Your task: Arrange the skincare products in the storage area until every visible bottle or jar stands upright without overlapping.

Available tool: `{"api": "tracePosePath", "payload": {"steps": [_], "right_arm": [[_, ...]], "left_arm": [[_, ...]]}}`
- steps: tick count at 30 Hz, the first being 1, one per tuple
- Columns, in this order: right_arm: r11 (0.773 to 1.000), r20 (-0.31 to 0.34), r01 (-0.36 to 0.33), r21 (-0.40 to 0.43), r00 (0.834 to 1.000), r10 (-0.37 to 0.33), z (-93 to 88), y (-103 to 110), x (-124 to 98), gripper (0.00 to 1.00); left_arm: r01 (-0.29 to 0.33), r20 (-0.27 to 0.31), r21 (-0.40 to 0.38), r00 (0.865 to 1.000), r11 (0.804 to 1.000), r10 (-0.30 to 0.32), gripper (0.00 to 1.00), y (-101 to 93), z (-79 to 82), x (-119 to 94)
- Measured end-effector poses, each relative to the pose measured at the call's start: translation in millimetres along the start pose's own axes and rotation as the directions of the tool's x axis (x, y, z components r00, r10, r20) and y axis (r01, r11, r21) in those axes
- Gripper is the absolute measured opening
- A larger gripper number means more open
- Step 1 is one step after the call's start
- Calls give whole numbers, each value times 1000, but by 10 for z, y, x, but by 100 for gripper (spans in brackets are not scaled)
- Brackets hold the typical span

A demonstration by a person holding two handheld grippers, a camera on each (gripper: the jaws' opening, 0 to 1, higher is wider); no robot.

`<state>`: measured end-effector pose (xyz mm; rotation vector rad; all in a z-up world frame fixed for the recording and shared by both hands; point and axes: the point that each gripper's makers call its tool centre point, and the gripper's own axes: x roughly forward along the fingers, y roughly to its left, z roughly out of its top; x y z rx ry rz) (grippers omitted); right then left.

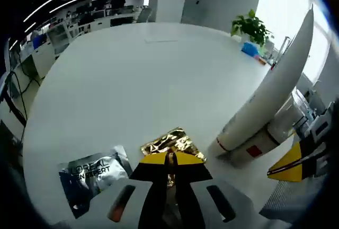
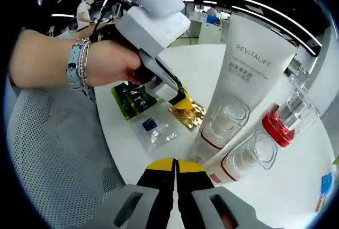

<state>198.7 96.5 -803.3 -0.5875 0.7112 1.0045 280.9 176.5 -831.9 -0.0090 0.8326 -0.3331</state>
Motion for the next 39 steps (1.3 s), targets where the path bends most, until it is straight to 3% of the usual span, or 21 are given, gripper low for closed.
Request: {"api": "tracePosePath", "payload": {"steps": [6, 8, 12, 22, 25, 27, 29, 30, 32, 35, 39], "right_arm": [[1000, -9, 1, -18, 1000, -2, 4, -3, 29, 0], [1000, -9, 4, -23, 1000, -4, 8, -7, 31, 0], [1000, -16, -5, -21, 1000, 5, -8, 8, 48, 0], [1000, -26, 5, -27, 1000, -5, -31, -6, 62, 0], [1000, -24, 3, -27, 1000, -4, -26, -1, 63, 0], [999, -23, 6, -32, 1000, -7, -23, -4, 61, 0], [999, -25, 9, -35, 1000, -10, -29, -7, 63, 0], [999, -28, 10, -37, 1000, -11, -34, -8, 68, 0], [999, -31, 10, -41, 999, -12, -38, -9, 72, 0], [999, -32, 13, -47, 999, -15, -36, -13, 77, 0], [998, -36, 16, -53, 999, -18, -44, -20, 80, 0]], "left_arm": [[21, -38, 19, 999, 1000, -20, 0, -4, -90, 53], [17, -7, 44, 1000, 999, -16, 0, 12, -51, 46], [17, -21, 48, 1000, 999, -16, 0, 20, -65, 43], [-35, -18, 96, 999, 995, 37, 0, 158, -64, 23], [14, 45, 51, 999, 999, -16, 0, 63, 92, -32], [94, 85, 15, 992, 995, -95, 0, -77, 187, -77], [191, 57, -42, 980, 981, -189, 0, -239, 153, -91], [222, 5, -71, 975, 973, -222, 0, -297, 64, -77], [207, -82, -83, 973, 975, -214, 0, -302, -92, -38], [154, -143, -10, 978, 988, -154, 0, -223, -217, 16], [164, -136, -52, 976, 985, -170, 0, -230, -204, 4]]}}
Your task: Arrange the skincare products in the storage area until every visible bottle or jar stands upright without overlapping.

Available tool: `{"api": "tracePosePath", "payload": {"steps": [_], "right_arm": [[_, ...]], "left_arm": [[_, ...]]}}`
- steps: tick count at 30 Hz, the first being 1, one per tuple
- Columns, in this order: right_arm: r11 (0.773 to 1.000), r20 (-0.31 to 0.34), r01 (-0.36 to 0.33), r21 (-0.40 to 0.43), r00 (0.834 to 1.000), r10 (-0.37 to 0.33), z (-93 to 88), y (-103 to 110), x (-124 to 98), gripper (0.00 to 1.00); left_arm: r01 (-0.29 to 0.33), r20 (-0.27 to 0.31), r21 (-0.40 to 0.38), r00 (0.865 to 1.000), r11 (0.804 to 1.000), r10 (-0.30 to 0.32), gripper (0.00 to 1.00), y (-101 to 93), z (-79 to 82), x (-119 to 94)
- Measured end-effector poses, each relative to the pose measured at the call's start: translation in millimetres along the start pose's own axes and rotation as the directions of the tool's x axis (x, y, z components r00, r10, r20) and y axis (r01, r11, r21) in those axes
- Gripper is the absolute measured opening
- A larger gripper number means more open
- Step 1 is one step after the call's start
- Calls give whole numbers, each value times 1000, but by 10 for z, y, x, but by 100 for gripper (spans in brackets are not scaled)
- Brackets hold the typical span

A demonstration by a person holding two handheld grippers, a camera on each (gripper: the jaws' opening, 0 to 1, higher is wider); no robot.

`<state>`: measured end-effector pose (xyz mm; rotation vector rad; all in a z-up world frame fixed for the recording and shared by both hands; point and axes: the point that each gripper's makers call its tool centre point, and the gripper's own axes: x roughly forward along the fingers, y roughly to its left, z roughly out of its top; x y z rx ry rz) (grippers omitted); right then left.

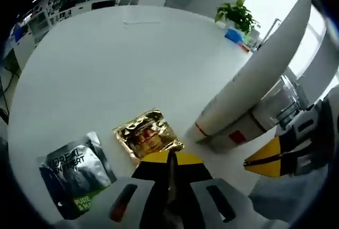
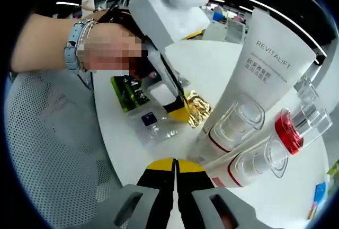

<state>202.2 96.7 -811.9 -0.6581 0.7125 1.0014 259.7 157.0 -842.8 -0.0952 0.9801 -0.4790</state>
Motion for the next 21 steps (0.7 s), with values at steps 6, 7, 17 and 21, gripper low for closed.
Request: {"api": "tracePosePath", "payload": {"steps": [6, 7, 17, 21], "right_arm": [[1000, -4, 1, -6, 1000, -1, -7, 1, 4, 0], [1000, -4, 1, -7, 1000, -1, -7, 1, 4, 0], [1000, -10, 0, -14, 1000, 0, -14, 10, 11, 0], [1000, -7, 5, -21, 1000, -5, -3, 4, 8, 0]], "left_arm": [[-9, 20, -30, 1000, 1000, 10, 0, 45, 10, -4], [-9, 22, -30, 1000, 1000, 10, 0, 45, 12, -4], [111, 34, -142, 994, 984, -107, 0, -99, 44, -62], [51, -28, -95, 998, 994, -54, 0, -19, -84, 6]]}}
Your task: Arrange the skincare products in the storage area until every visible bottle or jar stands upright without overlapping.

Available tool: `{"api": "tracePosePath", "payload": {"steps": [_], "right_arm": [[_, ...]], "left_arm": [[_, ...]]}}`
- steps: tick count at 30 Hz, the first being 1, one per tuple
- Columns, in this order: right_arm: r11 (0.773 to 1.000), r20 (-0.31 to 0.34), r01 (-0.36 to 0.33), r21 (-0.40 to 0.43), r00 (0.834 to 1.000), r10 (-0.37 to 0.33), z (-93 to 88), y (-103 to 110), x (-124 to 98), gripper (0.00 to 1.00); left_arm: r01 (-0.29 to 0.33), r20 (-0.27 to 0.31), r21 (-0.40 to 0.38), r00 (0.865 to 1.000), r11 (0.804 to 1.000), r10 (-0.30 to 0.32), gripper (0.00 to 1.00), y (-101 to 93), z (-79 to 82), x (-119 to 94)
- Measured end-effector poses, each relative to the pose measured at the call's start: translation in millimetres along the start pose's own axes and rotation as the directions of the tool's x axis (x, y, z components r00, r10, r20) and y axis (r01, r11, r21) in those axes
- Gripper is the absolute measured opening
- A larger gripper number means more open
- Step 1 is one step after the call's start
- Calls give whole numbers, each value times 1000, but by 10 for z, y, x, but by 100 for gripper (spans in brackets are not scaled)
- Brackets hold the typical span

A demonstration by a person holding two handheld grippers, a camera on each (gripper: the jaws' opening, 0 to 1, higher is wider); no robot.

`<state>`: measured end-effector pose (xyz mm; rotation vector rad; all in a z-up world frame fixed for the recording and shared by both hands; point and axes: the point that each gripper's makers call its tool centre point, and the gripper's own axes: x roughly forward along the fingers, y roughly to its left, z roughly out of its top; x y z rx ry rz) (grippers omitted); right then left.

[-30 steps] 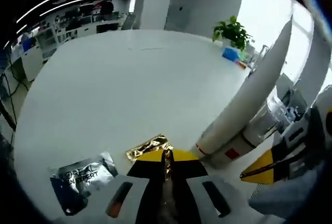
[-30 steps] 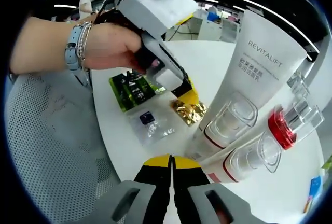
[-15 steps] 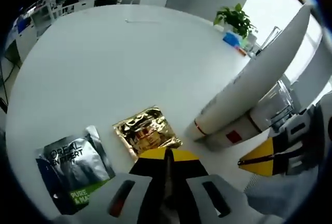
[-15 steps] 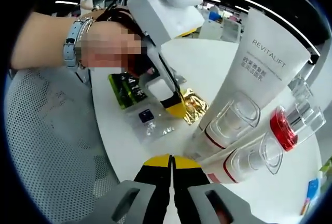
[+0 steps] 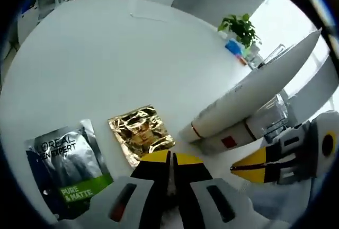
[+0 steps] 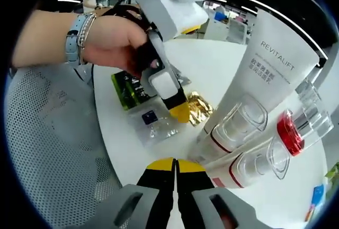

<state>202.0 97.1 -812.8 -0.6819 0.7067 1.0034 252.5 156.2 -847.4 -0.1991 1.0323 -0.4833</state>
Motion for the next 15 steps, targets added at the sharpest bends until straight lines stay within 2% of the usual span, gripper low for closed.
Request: {"api": "tracePosePath", "payload": {"steps": [7, 15], "right_arm": [[1000, 7, 8, 1, 1000, -8, 17, -21, -13, 0], [1000, 8, 10, -6, 1000, -10, 20, -23, -16, 0]], "left_arm": [[8, 42, -72, 999, 997, -5, 0, 53, 56, -13], [-15, 62, -67, 998, 998, 19, 0, 118, 88, -36]]}}
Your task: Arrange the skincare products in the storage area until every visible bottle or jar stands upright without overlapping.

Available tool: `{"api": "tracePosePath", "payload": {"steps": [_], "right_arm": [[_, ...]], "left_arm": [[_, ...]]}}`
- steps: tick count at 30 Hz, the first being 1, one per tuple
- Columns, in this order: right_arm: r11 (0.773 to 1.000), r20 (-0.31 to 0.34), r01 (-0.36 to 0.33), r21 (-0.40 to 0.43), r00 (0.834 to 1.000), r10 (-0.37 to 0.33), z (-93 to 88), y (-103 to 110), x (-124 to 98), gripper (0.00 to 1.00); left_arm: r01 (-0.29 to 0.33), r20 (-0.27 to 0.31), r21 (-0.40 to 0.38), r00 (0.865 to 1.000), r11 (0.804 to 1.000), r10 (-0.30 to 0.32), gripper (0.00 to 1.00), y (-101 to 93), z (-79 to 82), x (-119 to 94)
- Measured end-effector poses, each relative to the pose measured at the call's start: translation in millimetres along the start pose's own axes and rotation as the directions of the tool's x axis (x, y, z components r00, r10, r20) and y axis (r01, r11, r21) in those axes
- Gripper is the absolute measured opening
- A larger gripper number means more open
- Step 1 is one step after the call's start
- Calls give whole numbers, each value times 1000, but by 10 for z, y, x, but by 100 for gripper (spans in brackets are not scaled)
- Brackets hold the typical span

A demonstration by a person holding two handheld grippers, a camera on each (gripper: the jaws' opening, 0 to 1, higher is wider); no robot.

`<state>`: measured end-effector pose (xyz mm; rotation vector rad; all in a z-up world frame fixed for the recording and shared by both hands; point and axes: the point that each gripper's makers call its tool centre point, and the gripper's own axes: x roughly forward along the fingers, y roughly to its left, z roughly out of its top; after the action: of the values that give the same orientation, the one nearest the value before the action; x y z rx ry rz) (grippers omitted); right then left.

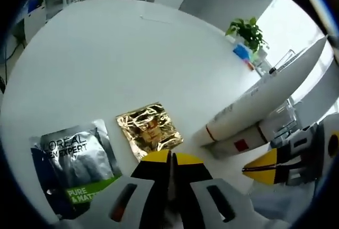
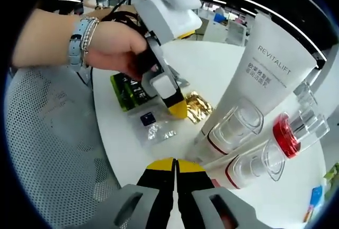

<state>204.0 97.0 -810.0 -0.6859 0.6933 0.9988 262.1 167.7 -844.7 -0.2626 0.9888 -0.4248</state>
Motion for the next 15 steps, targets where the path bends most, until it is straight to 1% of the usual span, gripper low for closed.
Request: {"api": "tracePosePath", "payload": {"steps": [5, 9, 15], "right_arm": [[1000, -1, 2, -3, 1000, -2, -2, -5, 0, 0], [1000, -1, 2, -2, 1000, -2, -1, -6, 0, 0], [1000, -1, 1, -1, 1000, -1, 3, -6, 1, 0]], "left_arm": [[-22, 13, -1, 1000, 1000, 22, 0, 54, 22, -17], [-1, 16, -9, 1000, 1000, 1, 0, 11, 17, -3], [7, 34, -21, 999, 1000, -6, 0, 11, 42, 3]]}}
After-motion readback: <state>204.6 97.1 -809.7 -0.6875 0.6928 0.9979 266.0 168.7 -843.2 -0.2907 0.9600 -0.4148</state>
